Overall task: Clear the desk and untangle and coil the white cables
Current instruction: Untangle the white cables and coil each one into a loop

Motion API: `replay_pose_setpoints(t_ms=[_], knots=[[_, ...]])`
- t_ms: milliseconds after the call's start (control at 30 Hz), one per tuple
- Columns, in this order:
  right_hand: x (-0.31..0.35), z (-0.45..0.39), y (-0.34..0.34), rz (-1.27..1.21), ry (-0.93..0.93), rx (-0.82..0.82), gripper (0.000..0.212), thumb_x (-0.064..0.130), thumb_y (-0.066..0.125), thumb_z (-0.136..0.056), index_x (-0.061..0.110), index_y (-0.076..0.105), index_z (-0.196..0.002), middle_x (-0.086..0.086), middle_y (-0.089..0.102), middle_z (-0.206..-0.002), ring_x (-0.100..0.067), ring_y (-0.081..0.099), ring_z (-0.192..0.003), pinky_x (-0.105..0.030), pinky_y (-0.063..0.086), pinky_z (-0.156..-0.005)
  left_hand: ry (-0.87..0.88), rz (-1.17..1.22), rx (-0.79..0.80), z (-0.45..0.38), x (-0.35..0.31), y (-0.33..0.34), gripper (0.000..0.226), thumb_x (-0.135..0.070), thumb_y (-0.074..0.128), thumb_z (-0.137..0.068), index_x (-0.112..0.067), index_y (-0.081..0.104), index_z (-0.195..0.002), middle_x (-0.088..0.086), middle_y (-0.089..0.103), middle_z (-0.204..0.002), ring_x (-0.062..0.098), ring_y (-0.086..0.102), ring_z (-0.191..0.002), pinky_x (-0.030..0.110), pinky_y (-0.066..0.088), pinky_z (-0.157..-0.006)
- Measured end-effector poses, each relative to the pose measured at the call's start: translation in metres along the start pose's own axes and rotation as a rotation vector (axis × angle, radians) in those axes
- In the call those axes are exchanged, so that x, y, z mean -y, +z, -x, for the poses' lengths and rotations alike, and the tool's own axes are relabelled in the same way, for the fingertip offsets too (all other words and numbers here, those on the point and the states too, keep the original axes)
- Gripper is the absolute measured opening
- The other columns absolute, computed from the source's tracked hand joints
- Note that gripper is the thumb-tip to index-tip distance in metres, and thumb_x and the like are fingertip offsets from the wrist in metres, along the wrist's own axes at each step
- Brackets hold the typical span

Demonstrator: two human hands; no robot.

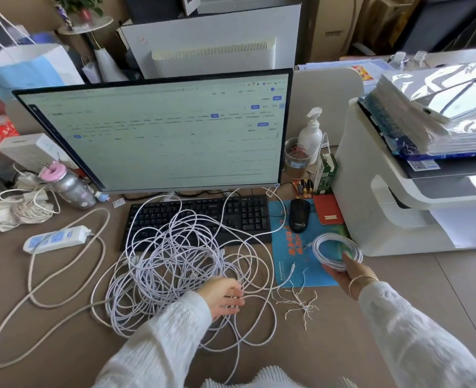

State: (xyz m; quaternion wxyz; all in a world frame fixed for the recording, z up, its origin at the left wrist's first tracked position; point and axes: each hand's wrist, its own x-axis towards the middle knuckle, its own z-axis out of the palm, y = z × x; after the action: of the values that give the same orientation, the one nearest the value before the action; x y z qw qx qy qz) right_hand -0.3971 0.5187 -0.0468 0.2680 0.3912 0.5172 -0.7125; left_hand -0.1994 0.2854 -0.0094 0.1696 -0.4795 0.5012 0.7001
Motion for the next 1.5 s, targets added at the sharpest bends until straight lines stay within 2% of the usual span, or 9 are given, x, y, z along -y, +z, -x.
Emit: replay_pose_setpoints(t_ms=[233,333,433,667,867,967,1133,1233,1500], knots=[[-0.014,0.004,0.019,0.726,-0.191,-0.068,0.039,0.035,0.071,-0.085,0.003,0.059,-0.103,-0.01,0.06,-0.082,-0.025,0.052,-0.085,-0.04,0.045,-0.084,-0.017,-0.005,-0.079,-0.002,0.014,-0.024,0.016,-0.008,0.059,-0.091,-0.004,0.06,-0.106,0.013,0.066,-0.092,0.025,0.066,-0.08,0.037,0.057,-0.075],[-0.021,0.009,0.024,1.025,-0.244,-0.262,0.065,0.045,0.071,-0.08,-0.002,0.054,-0.122,-0.02,0.057,-0.115,-0.034,0.05,-0.106,-0.037,0.039,-0.09,-0.016,0.002,-0.116,-0.002,0.022,-0.035,0.016,-0.008,0.06,-0.091,-0.003,0.06,-0.106,0.013,0.066,-0.091,0.027,0.066,-0.083,0.042,0.055,-0.084],[-0.038,0.023,0.032,0.971,-0.386,-0.339,0.073,0.03,0.075,-0.078,-0.003,0.042,-0.134,-0.028,0.042,-0.133,-0.04,0.045,-0.12,-0.042,0.036,-0.099,-0.018,0.027,-0.136,0.001,0.028,-0.043,0.011,-0.007,0.058,-0.092,-0.004,0.06,-0.103,0.013,0.066,-0.087,0.026,0.064,-0.077,0.039,0.054,-0.078],[-0.101,0.056,0.054,1.29,-0.44,0.136,0.017,0.012,0.061,-0.083,0.007,0.066,-0.098,-0.014,0.069,-0.095,-0.032,0.063,-0.096,-0.029,0.046,-0.079,-0.002,0.062,-0.176,0.012,0.046,-0.065,0.01,-0.006,0.058,-0.091,-0.006,0.061,-0.101,0.011,0.063,-0.086,0.023,0.063,-0.073,0.034,0.053,-0.07],[-0.147,0.089,0.051,1.533,-0.401,0.313,0.019,0.007,0.053,-0.077,0.013,0.059,-0.059,-0.006,0.064,-0.056,-0.016,0.058,-0.044,-0.024,0.053,-0.052,0.026,0.068,-0.228,0.022,0.065,-0.09,0.013,0.003,0.055,-0.088,-0.005,0.065,-0.091,0.011,0.064,-0.078,0.02,0.063,-0.064,0.027,0.05,-0.056],[-0.165,0.101,0.057,1.63,-0.405,0.363,0.021,0.01,0.055,-0.075,0.019,0.058,-0.055,-0.003,0.065,-0.06,-0.016,0.06,-0.055,-0.026,0.055,-0.064,0.018,0.071,-0.261,0.028,0.072,-0.111,0.016,0.007,0.053,-0.088,-0.006,0.063,-0.087,0.009,0.064,-0.076,0.017,0.061,-0.056,0.022,0.048,-0.048],[-0.203,0.129,0.087,1.584,-0.408,0.439,0.015,0.009,0.058,-0.079,0.014,0.061,-0.065,0.001,0.063,-0.054,-0.002,0.052,-0.037,-0.017,0.048,-0.047,-0.009,0.066,-0.292,0.041,0.08,-0.166,0.018,0.008,0.052,-0.088,-0.008,0.061,-0.084,0.007,0.061,-0.067,0.01,0.057,-0.041,0.017,0.043,-0.043],[-0.227,0.138,0.109,1.628,-0.436,0.497,0.021,0.01,0.057,-0.079,0.02,0.059,-0.06,0.004,0.064,-0.055,-0.006,0.058,-0.048,-0.022,0.054,-0.064,-0.014,0.058,-0.306,0.048,0.082,-0.196,0.017,0.006,0.051,-0.089,-0.008,0.061,-0.085,0.007,0.062,-0.067,0.008,0.057,-0.04,0.016,0.042,-0.043],[-0.286,0.159,0.162,1.569,-0.438,0.492,0.023,0.007,0.058,-0.078,0.018,0.062,-0.058,0.002,0.062,-0.055,-0.011,0.055,-0.048,-0.023,0.048,-0.054,-0.014,0.004,-0.335,0.052,0.088,-0.274,0.014,0.002,0.051,-0.091,-0.007,0.062,-0.089,0.007,0.062,-0.073,0.01,0.055,-0.046,0.018,0.04,-0.044]])
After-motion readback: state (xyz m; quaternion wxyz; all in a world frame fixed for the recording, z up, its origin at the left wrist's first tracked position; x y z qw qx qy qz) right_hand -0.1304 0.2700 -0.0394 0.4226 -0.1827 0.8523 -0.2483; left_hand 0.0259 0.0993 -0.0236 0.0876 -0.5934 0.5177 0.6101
